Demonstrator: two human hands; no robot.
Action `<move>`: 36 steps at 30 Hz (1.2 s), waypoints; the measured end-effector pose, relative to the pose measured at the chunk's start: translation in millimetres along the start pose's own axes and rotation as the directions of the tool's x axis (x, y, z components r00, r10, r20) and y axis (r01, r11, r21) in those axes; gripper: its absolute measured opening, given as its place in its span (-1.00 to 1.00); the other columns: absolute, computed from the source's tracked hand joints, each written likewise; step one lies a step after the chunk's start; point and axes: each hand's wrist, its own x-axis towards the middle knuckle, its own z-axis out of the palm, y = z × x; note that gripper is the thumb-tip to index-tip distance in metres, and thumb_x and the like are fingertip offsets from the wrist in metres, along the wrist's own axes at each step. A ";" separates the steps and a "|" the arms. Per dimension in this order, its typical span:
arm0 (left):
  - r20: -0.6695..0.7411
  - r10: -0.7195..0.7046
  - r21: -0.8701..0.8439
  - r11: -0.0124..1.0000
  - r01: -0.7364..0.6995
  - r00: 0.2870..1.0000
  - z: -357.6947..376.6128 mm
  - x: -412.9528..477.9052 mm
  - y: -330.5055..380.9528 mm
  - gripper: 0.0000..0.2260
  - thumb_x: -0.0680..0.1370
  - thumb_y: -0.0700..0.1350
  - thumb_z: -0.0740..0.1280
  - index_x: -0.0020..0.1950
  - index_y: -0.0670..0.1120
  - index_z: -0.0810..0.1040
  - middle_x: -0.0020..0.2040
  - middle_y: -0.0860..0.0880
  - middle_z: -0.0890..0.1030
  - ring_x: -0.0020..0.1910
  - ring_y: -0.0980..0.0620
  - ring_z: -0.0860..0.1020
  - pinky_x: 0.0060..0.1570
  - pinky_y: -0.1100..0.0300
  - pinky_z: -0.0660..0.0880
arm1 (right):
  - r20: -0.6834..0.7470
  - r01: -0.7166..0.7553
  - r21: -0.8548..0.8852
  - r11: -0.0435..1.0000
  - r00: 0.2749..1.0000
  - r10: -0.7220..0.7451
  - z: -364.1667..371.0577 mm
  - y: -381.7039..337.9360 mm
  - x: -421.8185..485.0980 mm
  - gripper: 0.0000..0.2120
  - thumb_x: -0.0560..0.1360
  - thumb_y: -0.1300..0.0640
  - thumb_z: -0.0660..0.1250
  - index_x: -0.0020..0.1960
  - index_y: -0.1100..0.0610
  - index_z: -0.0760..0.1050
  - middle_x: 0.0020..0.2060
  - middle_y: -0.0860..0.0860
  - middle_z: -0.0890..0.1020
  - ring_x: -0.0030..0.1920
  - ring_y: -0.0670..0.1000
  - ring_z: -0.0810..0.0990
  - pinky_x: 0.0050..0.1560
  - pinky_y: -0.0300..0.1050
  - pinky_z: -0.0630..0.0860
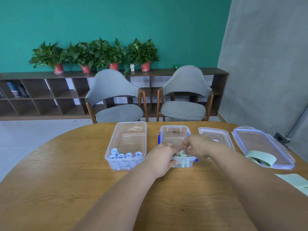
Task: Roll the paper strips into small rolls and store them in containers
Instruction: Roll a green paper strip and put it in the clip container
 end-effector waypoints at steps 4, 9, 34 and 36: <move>0.013 -0.051 -0.076 0.996 0.051 0.999 -7.2 4.3 1.0 -0.65 0.55 -0.04 0.52 0.33 0.01 0.63 0.27 0.07 0.61 0.25 0.01 0.55 0.26 0.09 0.49 | -0.024 -0.021 0.004 1.000 1.000 0.021 1.4 0.4 -2.1 -0.72 0.57 0.11 0.31 0.16 -0.19 0.66 -0.05 -0.17 0.64 0.04 -0.05 0.61 0.14 -0.04 0.61; 0.036 -0.124 -0.151 0.980 0.128 0.992 -11.4 8.2 -1.3 -0.62 0.50 -0.02 0.57 0.30 0.06 0.64 0.26 0.09 0.64 0.27 0.06 0.55 0.28 0.06 0.53 | -0.032 -0.026 -0.056 0.998 0.999 0.024 4.0 0.6 -1.7 -0.74 0.60 0.06 0.30 0.20 -0.19 0.64 0.03 -0.14 0.61 0.08 -0.02 0.59 0.14 -0.04 0.60; 0.084 -0.084 -0.028 0.996 0.087 0.993 -45.1 -7.3 40.4 -0.58 0.57 -0.01 0.50 0.42 0.02 0.55 0.33 -0.02 0.60 0.26 -0.08 0.57 0.22 0.04 0.54 | -0.163 -0.088 -0.026 0.996 0.983 0.083 -21.7 -4.5 -58.1 -0.68 0.67 0.07 0.21 0.29 -0.23 0.58 0.14 -0.04 0.61 0.08 -0.01 0.54 -0.14 -0.15 0.40; 0.098 -0.075 -0.014 0.997 0.077 0.992 -46.0 -9.1 50.3 -0.56 0.58 -0.01 0.48 0.46 0.03 0.53 0.37 -0.04 0.57 0.27 -0.09 0.57 0.23 0.01 0.55 | -0.176 -0.100 -0.001 0.995 0.980 0.098 -21.1 -3.2 -69.9 -0.68 0.66 0.07 0.22 0.30 -0.23 0.59 0.19 -0.03 0.62 0.18 0.01 0.54 0.00 -0.13 0.43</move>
